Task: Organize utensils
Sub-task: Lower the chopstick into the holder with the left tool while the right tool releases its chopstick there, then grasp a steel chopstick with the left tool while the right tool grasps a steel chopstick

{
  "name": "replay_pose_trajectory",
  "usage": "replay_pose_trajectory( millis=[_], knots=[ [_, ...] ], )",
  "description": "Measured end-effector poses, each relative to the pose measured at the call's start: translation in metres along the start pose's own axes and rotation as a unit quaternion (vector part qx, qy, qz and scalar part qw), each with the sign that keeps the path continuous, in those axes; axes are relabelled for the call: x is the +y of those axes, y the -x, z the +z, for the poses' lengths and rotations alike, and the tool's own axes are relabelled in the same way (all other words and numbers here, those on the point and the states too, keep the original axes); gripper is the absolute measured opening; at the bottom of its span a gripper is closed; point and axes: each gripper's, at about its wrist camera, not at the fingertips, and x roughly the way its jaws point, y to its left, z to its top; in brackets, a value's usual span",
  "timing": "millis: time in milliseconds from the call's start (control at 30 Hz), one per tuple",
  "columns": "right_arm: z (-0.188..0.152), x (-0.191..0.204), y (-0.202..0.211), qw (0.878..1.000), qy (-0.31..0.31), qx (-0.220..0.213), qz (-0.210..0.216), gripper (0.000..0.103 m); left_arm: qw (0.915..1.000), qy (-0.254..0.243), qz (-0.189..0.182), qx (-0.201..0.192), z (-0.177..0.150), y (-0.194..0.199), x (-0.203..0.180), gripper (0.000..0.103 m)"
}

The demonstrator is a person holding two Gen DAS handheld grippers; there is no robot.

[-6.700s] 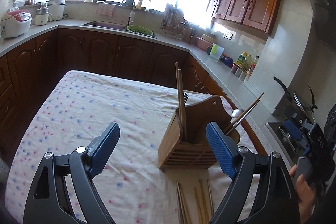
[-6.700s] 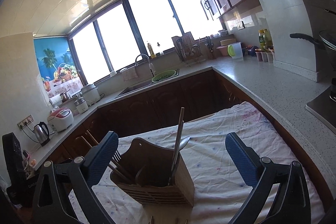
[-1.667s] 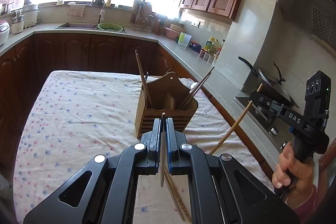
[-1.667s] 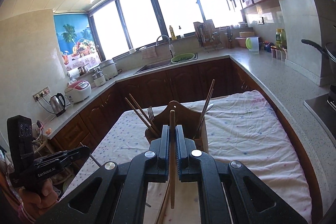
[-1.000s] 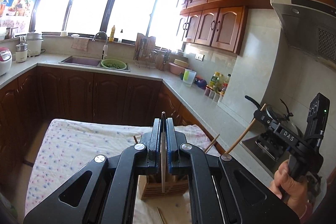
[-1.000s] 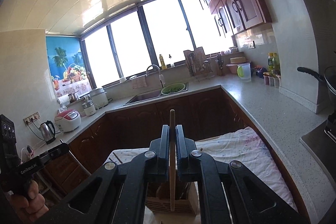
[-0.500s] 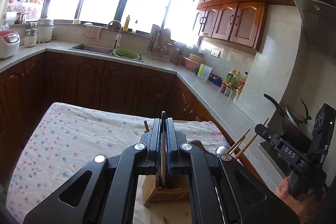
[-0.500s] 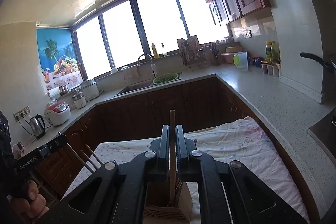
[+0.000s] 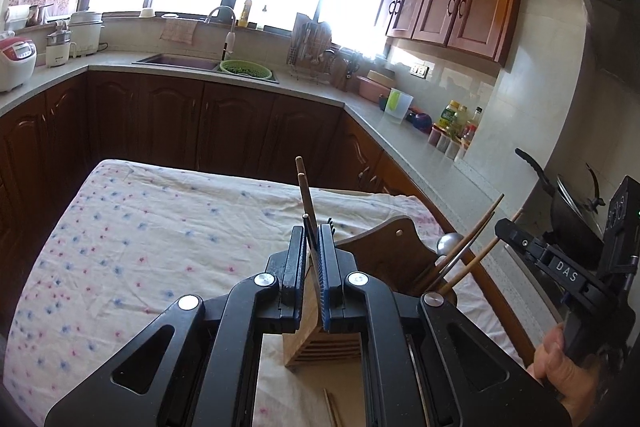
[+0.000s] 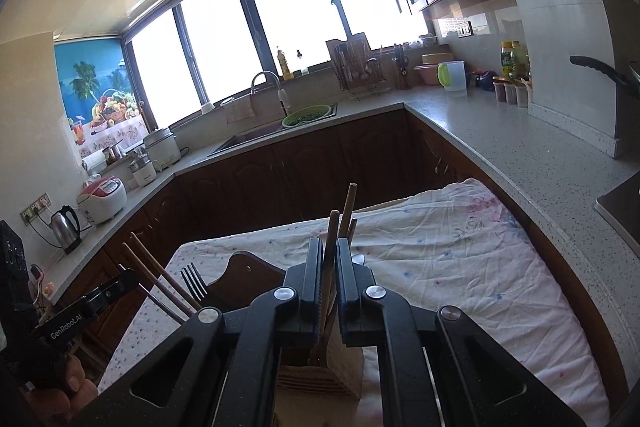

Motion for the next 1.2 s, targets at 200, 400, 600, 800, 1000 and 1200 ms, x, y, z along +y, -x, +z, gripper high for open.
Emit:
replay_pose_trajectory(
  millis=[200, 400, 600, 800, 1000, 1200],
  knots=[
    [-0.001, -0.001, -0.002, 1.000, -0.005, 0.003, 0.001, 0.007, 1.0000, -0.001, 0.001, 0.005, 0.001, 0.000, 0.000, 0.006],
    [-0.001, -0.005, 0.004, 1.000, -0.023, 0.002, 0.016, 0.026, 0.9999, 0.013, -0.011, 0.001, 0.004, 0.013, 0.004, 0.047],
    [0.000, -0.014, 0.041, 0.997, -0.046, -0.050, 0.027, 0.095, 0.9993, 0.028, 0.011, -0.022, -0.006, 0.044, 0.011, 0.086],
    [-0.025, -0.027, 0.071, 0.997, -0.059, -0.052, 0.010, 0.100, 0.9987, 0.044, 0.023, 0.001, -0.039, 0.061, 0.024, 0.088],
    [-0.064, -0.041, 0.087, 0.998, -0.058, -0.017, -0.022, 0.100, 0.9972, 0.054, 0.036, 0.038, -0.079, 0.066, 0.032, 0.088],
    [-0.103, -0.051, 0.097, 0.997, -0.060, 0.028, -0.041, 0.100, 0.9941, 0.064, 0.045, 0.075, -0.116, 0.069, 0.037, 0.088]
  ],
)
